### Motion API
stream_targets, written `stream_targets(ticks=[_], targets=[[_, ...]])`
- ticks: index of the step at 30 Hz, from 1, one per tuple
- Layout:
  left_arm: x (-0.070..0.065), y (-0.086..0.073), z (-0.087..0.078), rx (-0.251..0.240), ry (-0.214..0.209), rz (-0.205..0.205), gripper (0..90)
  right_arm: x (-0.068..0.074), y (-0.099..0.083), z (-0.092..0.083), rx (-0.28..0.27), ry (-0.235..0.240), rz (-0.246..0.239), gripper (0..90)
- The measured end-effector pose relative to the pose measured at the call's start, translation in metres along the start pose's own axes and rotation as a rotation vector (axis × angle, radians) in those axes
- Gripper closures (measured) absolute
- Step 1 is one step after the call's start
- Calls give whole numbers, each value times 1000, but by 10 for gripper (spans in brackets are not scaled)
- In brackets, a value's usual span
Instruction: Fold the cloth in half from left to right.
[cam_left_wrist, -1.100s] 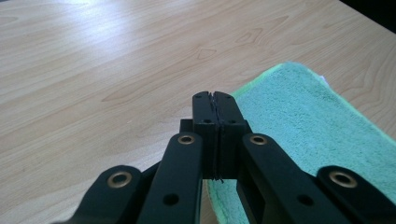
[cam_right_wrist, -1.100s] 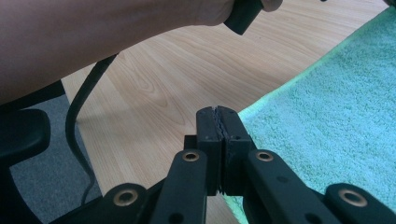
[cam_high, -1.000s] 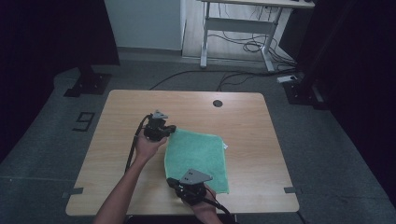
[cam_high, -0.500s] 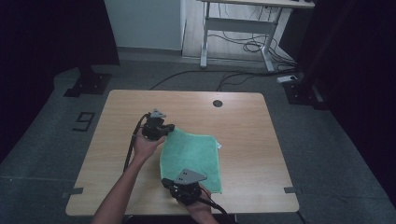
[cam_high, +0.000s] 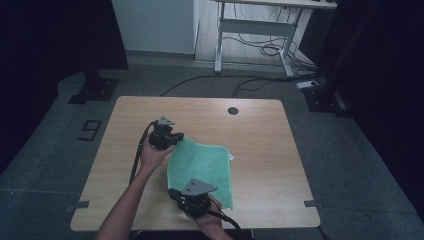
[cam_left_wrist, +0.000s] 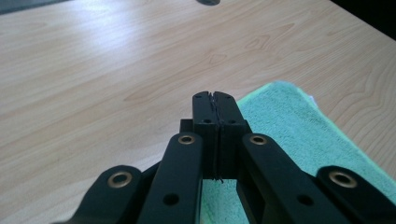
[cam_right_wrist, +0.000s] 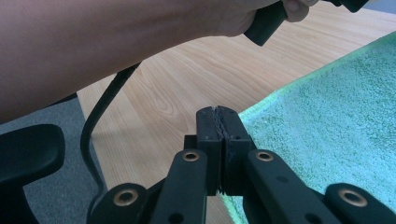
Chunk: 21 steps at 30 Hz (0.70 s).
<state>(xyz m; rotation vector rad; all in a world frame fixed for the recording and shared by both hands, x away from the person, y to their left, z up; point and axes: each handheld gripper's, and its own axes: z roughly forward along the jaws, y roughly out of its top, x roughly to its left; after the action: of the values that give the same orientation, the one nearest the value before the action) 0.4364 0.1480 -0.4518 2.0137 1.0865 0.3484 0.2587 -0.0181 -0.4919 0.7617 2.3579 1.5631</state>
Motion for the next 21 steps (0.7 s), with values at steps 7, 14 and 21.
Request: stream_targets(ticks=[7, 14, 21], targets=[[7, 12, -20, -49, 5, -5, 892, 7, 15, 0, -28, 17, -24, 886], [5, 6, -15, -25, 6, -6, 891, 8, 14, 0, -20, 15, -28, 885], [9, 8, -19, -21, 11, -10, 891, 8, 13, 5, -15, 20, -28, 885]])
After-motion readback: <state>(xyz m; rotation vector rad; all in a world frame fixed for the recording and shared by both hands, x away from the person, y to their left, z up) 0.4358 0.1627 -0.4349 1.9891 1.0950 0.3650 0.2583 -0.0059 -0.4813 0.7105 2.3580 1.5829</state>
